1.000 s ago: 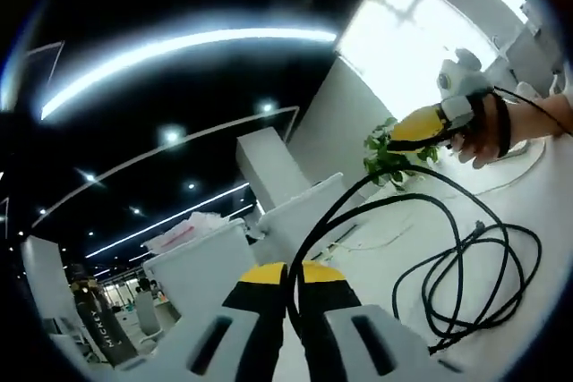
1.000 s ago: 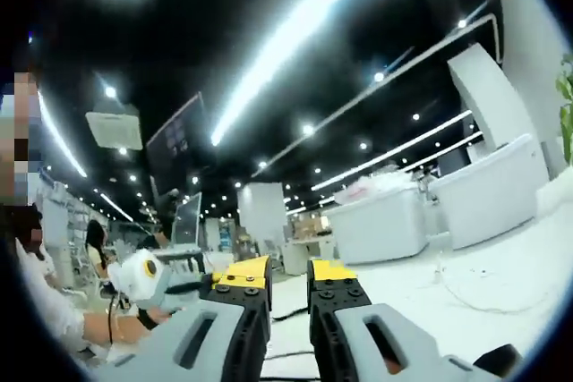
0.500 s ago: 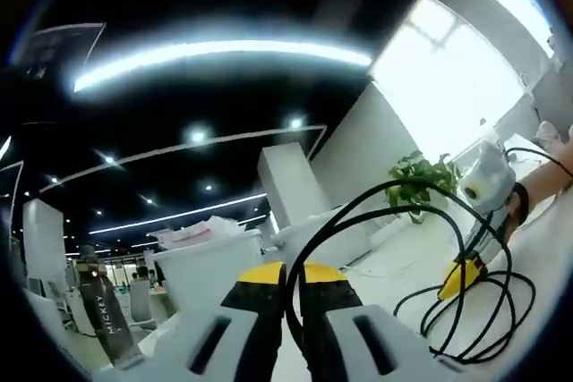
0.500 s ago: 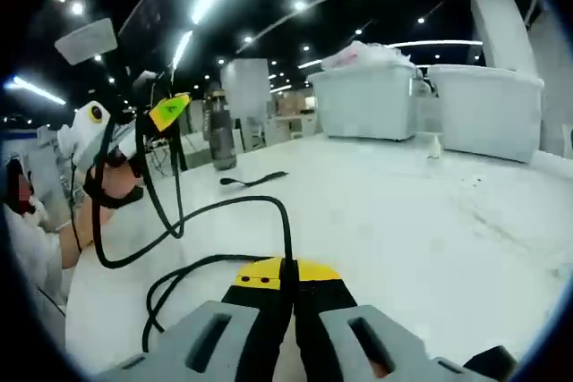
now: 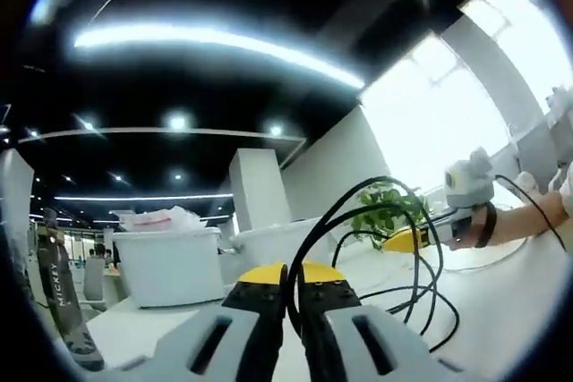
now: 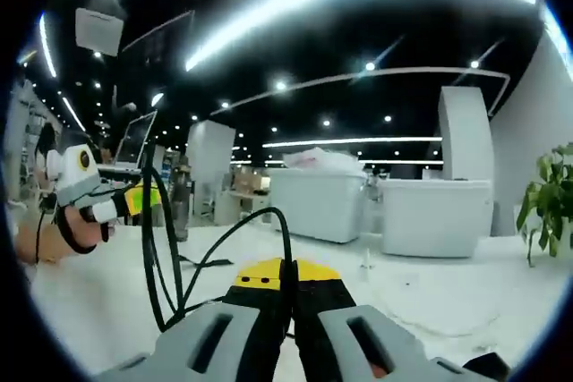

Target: Coil the Type-C to USB data cable on the desktop and secure it with Velcro straps.

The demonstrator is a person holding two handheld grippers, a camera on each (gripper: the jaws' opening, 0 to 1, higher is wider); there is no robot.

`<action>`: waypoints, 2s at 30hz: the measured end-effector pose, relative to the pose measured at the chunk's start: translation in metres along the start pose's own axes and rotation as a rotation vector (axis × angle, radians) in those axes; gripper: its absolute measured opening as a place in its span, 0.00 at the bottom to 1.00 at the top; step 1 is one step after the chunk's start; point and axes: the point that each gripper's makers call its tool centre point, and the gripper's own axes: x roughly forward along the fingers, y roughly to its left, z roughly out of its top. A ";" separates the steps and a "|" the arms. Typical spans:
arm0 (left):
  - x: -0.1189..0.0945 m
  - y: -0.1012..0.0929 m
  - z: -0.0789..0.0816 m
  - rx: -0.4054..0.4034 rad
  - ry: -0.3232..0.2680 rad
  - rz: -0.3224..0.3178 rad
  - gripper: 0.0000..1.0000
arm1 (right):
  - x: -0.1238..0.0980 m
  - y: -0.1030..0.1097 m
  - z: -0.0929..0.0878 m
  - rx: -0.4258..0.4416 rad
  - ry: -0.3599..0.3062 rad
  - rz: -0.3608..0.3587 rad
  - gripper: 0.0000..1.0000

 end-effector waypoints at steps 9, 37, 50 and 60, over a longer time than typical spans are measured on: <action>0.003 -0.014 -0.009 0.089 0.037 -0.039 0.05 | -0.001 0.040 0.006 -0.006 -0.033 0.120 0.02; 0.006 -0.026 -0.025 0.038 0.078 -0.100 0.05 | -0.006 0.069 0.017 -0.020 -0.086 0.222 0.02; 0.007 -0.028 -0.033 0.011 0.108 -0.102 0.08 | -0.011 0.091 0.022 0.083 -0.111 0.350 0.02; 0.007 -0.030 -0.040 0.025 0.138 -0.101 0.17 | -0.014 0.096 0.026 0.187 -0.109 0.424 0.02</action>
